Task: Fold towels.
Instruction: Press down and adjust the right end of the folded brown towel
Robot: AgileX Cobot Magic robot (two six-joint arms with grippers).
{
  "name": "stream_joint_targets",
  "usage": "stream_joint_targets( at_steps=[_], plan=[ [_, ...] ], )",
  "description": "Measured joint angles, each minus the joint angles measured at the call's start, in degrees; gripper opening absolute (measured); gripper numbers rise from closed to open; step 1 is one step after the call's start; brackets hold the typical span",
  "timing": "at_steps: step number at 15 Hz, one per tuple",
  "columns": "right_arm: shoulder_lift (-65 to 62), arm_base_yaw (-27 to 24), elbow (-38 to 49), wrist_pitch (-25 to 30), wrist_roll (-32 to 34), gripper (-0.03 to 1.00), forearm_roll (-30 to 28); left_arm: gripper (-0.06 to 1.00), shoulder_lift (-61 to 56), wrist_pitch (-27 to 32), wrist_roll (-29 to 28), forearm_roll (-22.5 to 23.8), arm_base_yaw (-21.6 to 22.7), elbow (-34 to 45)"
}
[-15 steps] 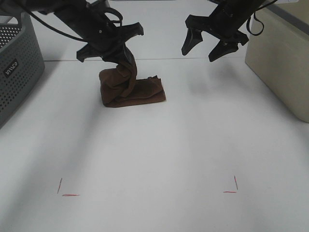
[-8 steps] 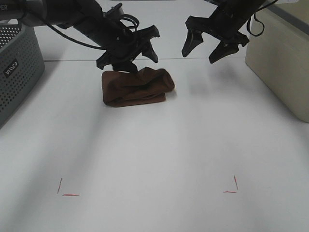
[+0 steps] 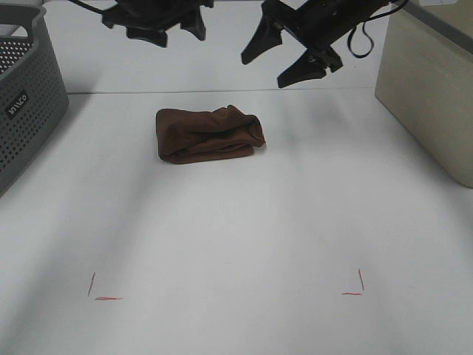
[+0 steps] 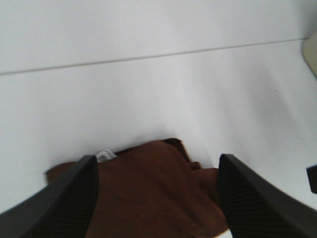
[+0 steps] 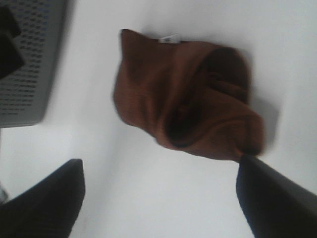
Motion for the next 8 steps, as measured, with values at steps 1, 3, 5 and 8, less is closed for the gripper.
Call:
stream_joint_targets(
  at_steps=[1, 3, 5, 8],
  plan=[
    [0.57, 0.52, 0.0, 0.0, -1.15, 0.79, 2.58, 0.64, -0.4, 0.63, -0.29, 1.38, 0.63, -0.23],
    [3.61, 2.46, 0.0, -1.09, -5.21, 0.79, 11.46, 0.64, -1.26, 3.38, -0.69, 2.86, 3.04, -0.34],
    [8.19, 4.18, 0.0, -2.98, -8.65, 0.78, 20.4, 0.64, -1.32, 7.22, -0.86, 2.86, 4.35, -0.34],
    [10.89, 4.24, 0.0, -3.78, -9.4, 0.78, 21.03, 0.64, -1.32, 7.79, -0.86, 2.64, 4.41, -0.34]
  ],
)
